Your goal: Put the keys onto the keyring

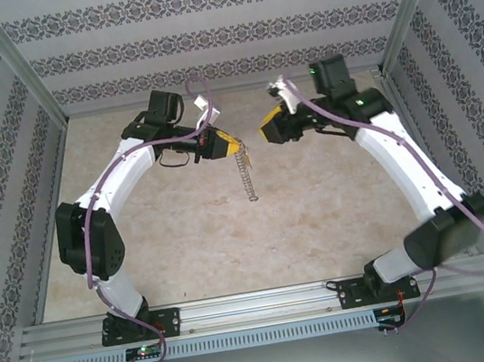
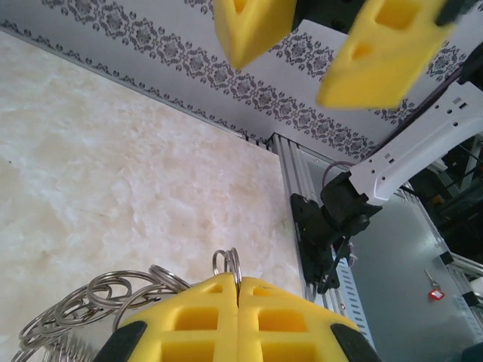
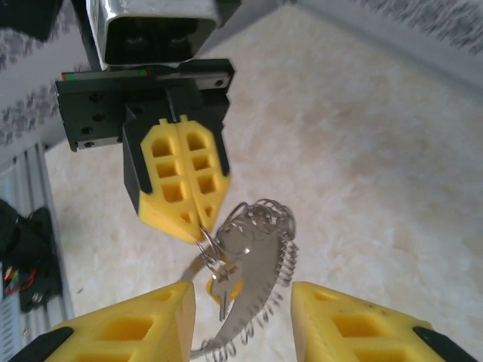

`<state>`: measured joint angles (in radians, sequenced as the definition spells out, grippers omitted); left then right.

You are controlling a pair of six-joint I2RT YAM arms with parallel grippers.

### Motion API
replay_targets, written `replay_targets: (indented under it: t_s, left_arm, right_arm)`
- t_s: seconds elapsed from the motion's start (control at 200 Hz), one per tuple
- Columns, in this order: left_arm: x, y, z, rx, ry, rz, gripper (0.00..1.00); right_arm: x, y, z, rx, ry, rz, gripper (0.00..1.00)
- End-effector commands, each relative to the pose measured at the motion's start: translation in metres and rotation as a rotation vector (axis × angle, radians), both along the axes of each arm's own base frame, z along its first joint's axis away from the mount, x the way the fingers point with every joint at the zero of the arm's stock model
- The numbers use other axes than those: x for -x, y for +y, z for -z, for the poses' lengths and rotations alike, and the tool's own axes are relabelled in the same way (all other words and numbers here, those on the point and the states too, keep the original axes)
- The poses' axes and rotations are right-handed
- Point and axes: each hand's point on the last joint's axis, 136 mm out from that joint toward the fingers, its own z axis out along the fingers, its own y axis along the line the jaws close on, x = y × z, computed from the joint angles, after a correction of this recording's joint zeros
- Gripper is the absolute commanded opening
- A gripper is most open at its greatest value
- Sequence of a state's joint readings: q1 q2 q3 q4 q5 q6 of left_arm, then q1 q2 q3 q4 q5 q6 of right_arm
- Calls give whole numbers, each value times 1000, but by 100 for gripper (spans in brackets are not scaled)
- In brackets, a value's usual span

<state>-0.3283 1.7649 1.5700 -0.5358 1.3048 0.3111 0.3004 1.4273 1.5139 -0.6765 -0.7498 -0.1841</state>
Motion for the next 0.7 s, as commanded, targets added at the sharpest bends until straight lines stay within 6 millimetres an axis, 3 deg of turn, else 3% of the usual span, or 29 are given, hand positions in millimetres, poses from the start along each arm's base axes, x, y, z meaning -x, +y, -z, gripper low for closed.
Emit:
replay_targets:
  t_s: [0.0, 0.16, 0.515, 0.694]
  left_arm:
    - [8, -3, -39, 69, -110, 15, 0]
    - [10, -3, -53, 87, -150, 4, 0]
    - [13, -4, -67, 100, -176, 11, 0]
    - [14, -5, -70, 105, -182, 11, 0]
  right_arm:
    - [-3, 9, -21, -189, -22, -16, 39]
    - [3, 19, -5, -270, 55, -89, 39]
    - [11, 32, -4, -362, 93, -213, 37]
    - [14, 35, 2, -366, 121, -246, 31]
